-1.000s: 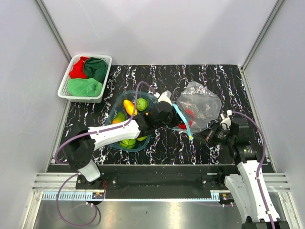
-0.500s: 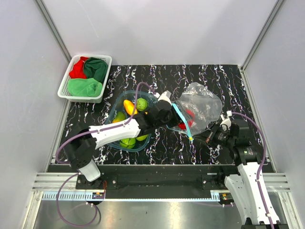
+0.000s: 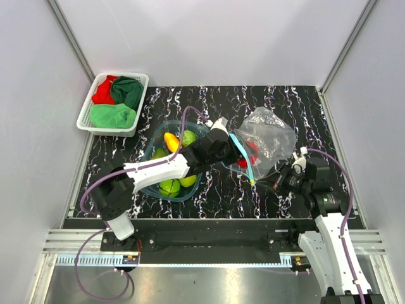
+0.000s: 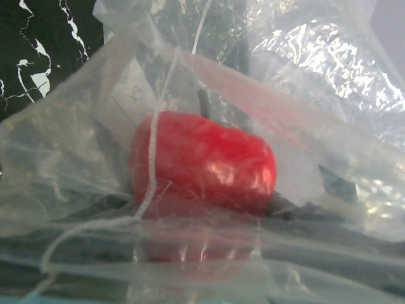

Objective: Open the zip-top bag and remove the fake food

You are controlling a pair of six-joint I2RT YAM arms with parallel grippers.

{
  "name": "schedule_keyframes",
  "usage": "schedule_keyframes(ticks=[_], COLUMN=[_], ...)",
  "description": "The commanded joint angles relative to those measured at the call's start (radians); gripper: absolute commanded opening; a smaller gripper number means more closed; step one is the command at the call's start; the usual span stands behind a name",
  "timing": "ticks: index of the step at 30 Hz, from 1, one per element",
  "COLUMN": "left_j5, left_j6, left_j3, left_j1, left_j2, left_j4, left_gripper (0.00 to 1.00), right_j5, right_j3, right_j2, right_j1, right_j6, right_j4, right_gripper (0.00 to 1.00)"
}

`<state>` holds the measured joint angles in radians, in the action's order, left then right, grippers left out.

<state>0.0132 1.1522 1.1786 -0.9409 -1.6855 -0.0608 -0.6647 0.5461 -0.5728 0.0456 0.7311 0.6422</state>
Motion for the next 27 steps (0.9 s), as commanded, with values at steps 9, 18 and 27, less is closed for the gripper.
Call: schedule_keyframes(ticks=[9,18,27], left_j5=[0.019,-0.012,0.022], left_j6=[0.093,0.084,0.092], left_j3=[0.014,-0.002,0.013], left_j1=[0.025,-0.01,-0.021], left_j2=[0.009,0.009,0.027], left_j4=[-0.207,-0.197,-0.165], left_gripper=[0.0,0.0,0.0], right_j5=[-0.101,-0.246,-0.369], right_j3=[-0.004,-0.029,-0.043], right_j2=[0.027,0.093,-0.085], right_j1=[-0.004,-0.004,-0.004], right_j6=[0.05,0.184,0.107], right_j4=[-0.039,-0.188,-0.305], right_gripper=[0.4,0.78,0.86])
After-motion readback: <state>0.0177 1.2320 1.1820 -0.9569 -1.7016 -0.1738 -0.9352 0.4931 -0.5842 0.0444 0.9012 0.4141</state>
